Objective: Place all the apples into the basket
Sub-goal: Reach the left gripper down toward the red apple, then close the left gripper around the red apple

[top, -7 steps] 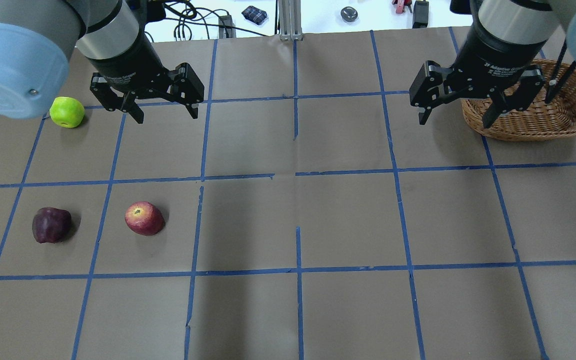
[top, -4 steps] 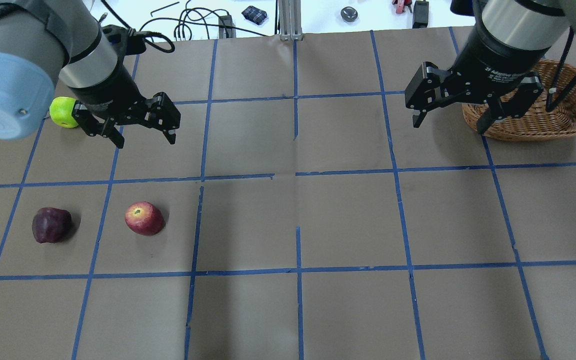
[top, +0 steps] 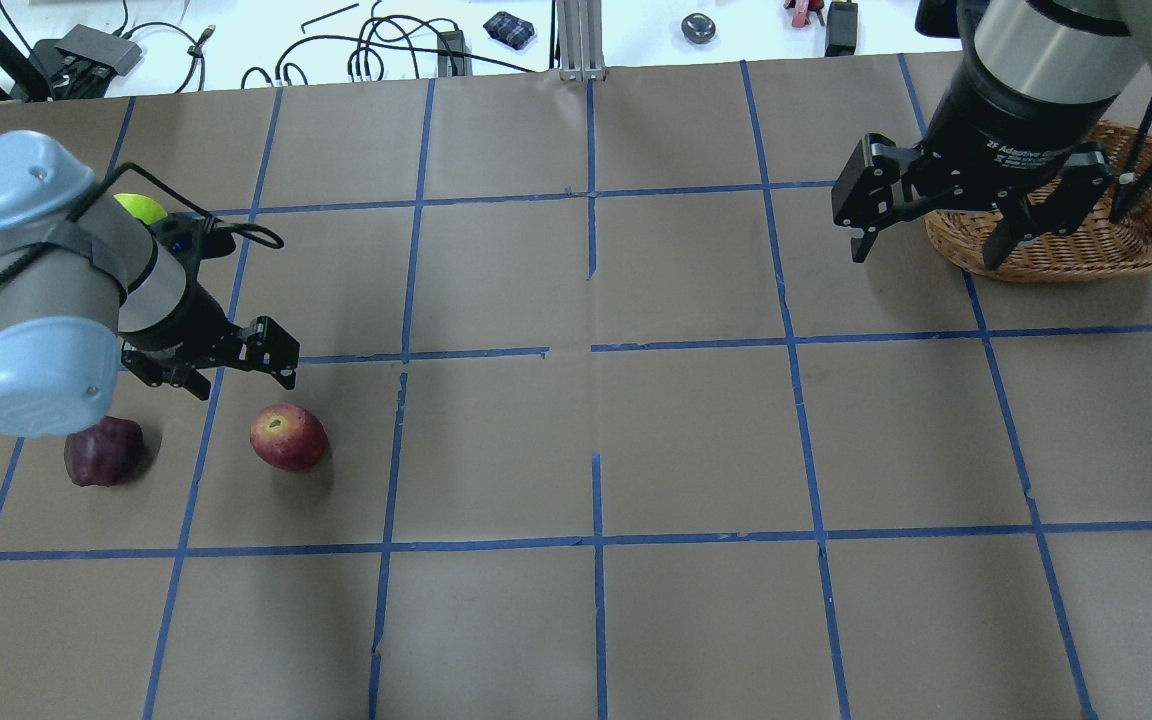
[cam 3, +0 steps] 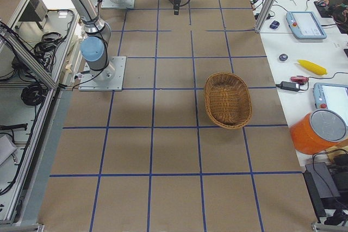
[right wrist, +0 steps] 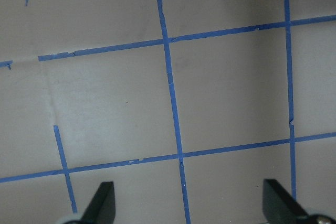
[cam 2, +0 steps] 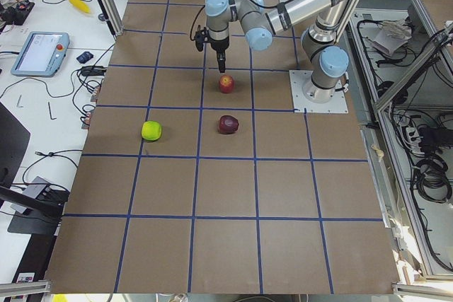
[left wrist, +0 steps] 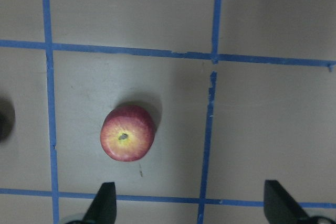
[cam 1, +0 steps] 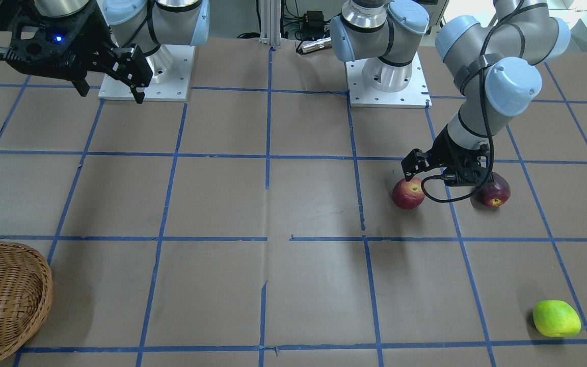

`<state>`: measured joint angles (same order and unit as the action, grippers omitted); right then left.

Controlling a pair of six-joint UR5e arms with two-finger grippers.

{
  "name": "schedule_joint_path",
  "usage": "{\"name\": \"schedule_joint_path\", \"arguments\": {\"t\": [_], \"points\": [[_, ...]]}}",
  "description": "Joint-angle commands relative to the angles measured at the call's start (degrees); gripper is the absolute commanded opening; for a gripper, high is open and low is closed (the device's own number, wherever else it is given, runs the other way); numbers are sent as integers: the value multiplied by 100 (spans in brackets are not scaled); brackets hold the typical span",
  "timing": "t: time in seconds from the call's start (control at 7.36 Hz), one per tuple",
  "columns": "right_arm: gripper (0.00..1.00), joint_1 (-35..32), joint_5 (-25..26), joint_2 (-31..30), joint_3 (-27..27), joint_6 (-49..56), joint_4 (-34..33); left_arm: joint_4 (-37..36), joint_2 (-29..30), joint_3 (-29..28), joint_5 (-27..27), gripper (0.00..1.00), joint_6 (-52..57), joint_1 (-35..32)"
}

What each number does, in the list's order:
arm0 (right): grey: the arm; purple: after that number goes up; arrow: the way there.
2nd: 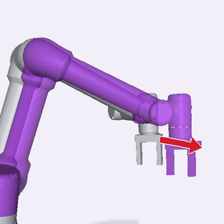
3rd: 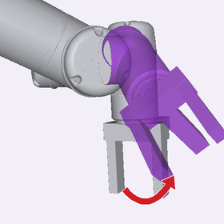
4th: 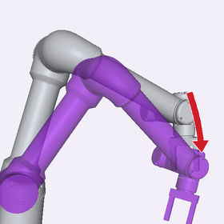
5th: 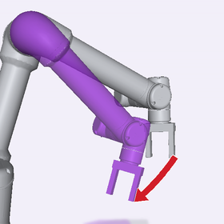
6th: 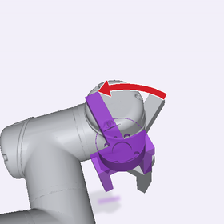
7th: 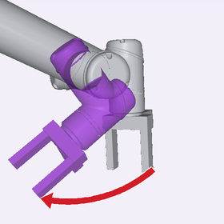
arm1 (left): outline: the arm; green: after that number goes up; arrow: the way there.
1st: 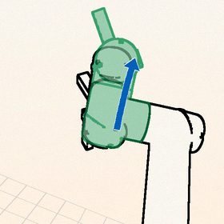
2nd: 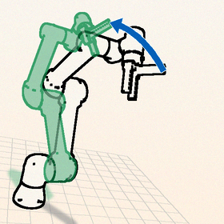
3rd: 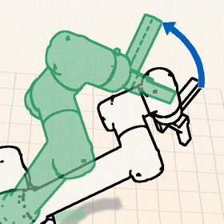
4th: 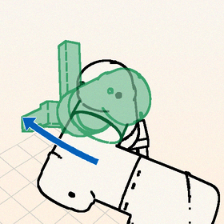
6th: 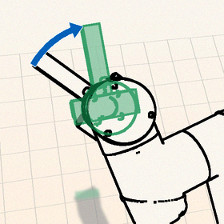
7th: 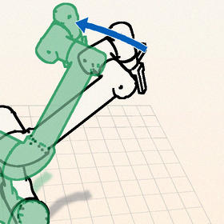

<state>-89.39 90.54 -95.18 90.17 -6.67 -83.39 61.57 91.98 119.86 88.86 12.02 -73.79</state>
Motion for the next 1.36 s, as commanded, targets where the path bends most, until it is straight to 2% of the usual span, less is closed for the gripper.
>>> {"name": "schedule_joint_path", "arguments": {"t": [0.0, 0.41, 0.54, 0.68, 0.82, 1.09, 1.22], "points": [[100, 0, -19, 0, 0, -10, 7, -1291, 249, 764, 9, 100, 63, 110], [100, -9, 34, 8, 0, 69, -2, -2077, 671, 1126, 18, 99, 28, 119], [100, -9, 34, 8, 0, 69, -11, -2096, 733, 1136, 18, 68, 37, 119], [100, -9, 34, 17, 0, 69, -19, -2114, 725, 1092, 0, 28, 28, 119], [100, -9, 34, 17, 9, 61, -2, -2096, 568, 1005, -35, 10, -15, 75], [100, -9, 43, 17, 9, 43, -11, -1477, 392, 331, -315, 7, -1011, -510], [100, -9, 43, 17, 9, 34, -11, -1159, 521, -299, -308, 7, -1853, -1071]]}}
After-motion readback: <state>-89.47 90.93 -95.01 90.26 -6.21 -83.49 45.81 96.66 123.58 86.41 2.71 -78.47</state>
